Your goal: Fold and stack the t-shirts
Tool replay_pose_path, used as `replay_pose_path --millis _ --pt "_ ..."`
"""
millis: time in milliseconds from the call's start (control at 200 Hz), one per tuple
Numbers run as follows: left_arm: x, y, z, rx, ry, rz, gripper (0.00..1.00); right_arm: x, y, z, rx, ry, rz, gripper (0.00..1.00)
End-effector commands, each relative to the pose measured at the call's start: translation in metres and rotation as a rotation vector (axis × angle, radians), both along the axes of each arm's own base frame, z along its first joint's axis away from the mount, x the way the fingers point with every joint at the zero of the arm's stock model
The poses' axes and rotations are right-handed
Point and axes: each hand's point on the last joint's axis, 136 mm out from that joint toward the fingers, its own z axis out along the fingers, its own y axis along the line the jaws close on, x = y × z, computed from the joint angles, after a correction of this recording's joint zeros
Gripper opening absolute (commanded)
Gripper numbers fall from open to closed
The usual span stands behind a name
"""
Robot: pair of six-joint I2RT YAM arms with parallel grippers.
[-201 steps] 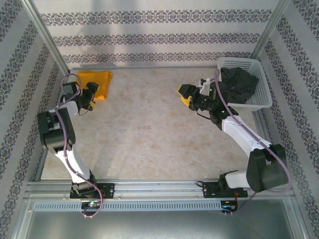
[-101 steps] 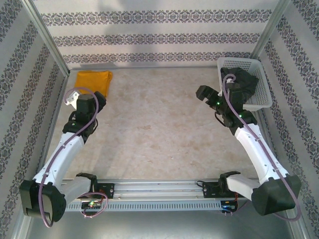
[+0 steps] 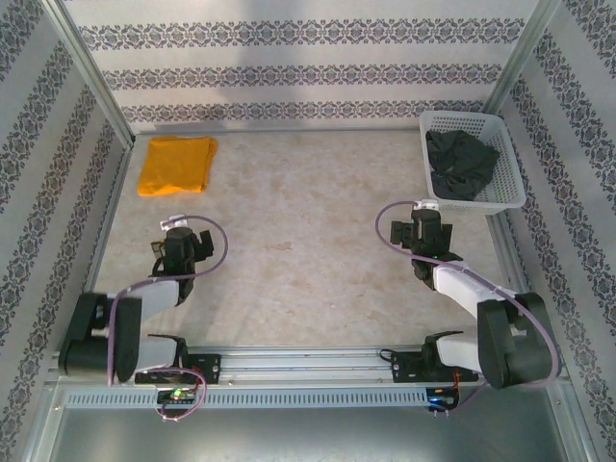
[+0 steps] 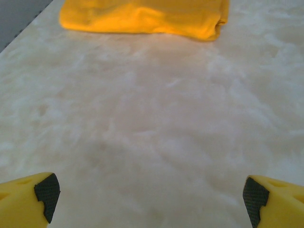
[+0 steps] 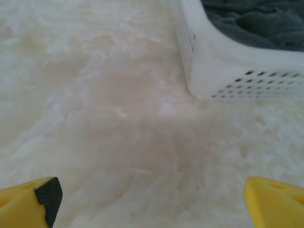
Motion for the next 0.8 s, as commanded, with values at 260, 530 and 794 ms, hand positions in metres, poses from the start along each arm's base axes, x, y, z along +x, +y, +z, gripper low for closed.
replay_pose_path --millis 260,530,794 --pt "0.027 -0.009 0.037 0.03 -0.394 -0.141 1.0 0.04 -0.004 0.019 0.11 -0.326 0.127 0.98" --pt "0.053 -0.017 0.023 0.002 -0.22 -0.19 1.0 0.042 0.0 0.018 0.05 -0.297 0.11 0.98" --pt "0.049 -0.013 0.024 0.005 -0.234 -0.165 1.0 0.043 0.004 0.017 0.045 -0.294 0.129 0.98"
